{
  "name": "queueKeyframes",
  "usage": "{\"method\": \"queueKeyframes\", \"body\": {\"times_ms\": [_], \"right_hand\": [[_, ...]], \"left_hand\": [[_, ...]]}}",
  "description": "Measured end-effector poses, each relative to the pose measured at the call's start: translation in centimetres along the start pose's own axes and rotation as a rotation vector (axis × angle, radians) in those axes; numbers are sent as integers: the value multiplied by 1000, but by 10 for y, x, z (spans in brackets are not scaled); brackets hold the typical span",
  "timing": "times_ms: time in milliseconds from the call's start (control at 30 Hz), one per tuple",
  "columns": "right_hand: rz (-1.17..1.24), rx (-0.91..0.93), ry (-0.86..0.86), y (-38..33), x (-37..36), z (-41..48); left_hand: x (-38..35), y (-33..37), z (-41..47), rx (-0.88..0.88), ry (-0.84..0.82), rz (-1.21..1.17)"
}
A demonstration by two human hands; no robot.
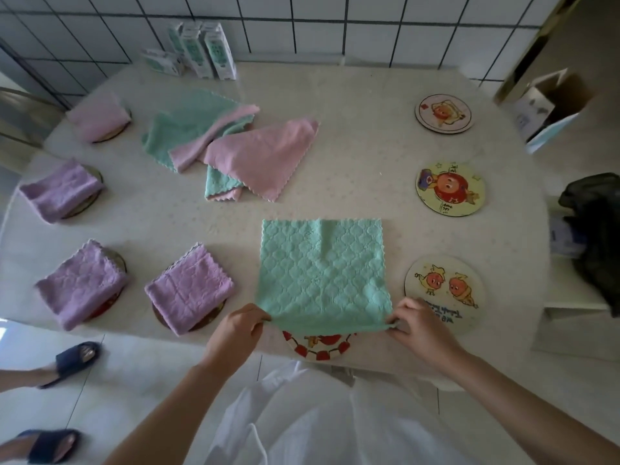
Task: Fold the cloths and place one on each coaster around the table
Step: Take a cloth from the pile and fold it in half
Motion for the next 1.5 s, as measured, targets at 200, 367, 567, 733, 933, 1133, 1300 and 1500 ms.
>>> {"method": "queueKeyframes", "body": {"times_ms": [200, 367, 567, 733, 933, 1133, 1300, 1500], "right_hand": [[410, -223, 57, -4, 23, 20], [509, -266, -35, -14, 23, 45], [504, -316, 243, -3, 35, 89], [397, -367, 308, 11, 41, 125], [458, -414, 337, 13, 43, 156], [438, -474, 361, 26, 40, 169], [409, -515, 354, 30, 41, 173], [374, -530, 383, 28, 44, 175]], "left_hand": [[17, -13, 39, 374, -47, -235], [19, -26, 73, 631, -38, -548], [8, -31, 109, 771, -64, -630], [7, -33, 141, 736, -72, -563], [-2, -43, 162, 759, -74, -528], [-8, -51, 170, 769, -95, -464], [-7, -48, 176, 744, -86, -380], [-5, -52, 183, 764, -115, -346]]}}
Point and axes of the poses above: each hand's wrist, its own z-axis towards the middle knuckle, its own x-axis out of the back of the hand, y = z × x, the point moved 4 cm from there along z, towards the middle knuckle, and after that the axes turned 13 degrees about z, right-handed, at the moved point
